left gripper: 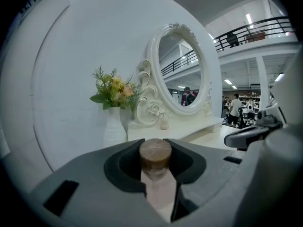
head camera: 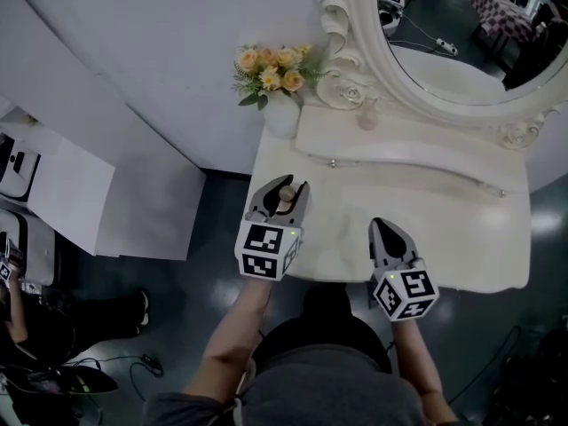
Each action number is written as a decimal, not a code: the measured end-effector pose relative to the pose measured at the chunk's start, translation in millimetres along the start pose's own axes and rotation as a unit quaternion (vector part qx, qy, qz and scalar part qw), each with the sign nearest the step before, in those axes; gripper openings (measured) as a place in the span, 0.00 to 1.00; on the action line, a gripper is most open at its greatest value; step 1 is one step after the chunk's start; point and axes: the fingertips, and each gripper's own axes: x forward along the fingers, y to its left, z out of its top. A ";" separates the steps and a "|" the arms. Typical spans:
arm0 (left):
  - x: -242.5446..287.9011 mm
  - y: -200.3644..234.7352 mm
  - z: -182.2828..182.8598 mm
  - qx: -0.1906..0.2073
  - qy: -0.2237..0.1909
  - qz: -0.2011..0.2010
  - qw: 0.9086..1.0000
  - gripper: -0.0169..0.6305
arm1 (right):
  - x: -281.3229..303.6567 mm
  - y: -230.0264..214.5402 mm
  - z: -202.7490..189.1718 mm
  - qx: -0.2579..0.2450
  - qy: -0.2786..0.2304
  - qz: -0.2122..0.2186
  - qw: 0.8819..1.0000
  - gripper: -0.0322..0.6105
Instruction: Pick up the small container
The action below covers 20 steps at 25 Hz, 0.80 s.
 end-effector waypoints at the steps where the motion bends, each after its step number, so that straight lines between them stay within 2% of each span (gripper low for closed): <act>1: -0.2 0.7 5.3 -0.001 -0.004 0.001 1.000 0.21 | 0.8 -0.8 1.2 0.000 -0.001 0.000 1.000 0.06; 20: -8.2 -8.8 79.3 0.018 -0.055 -0.005 0.998 0.20 | 9.5 -12.3 16.4 -0.017 -0.009 0.012 1.000 0.06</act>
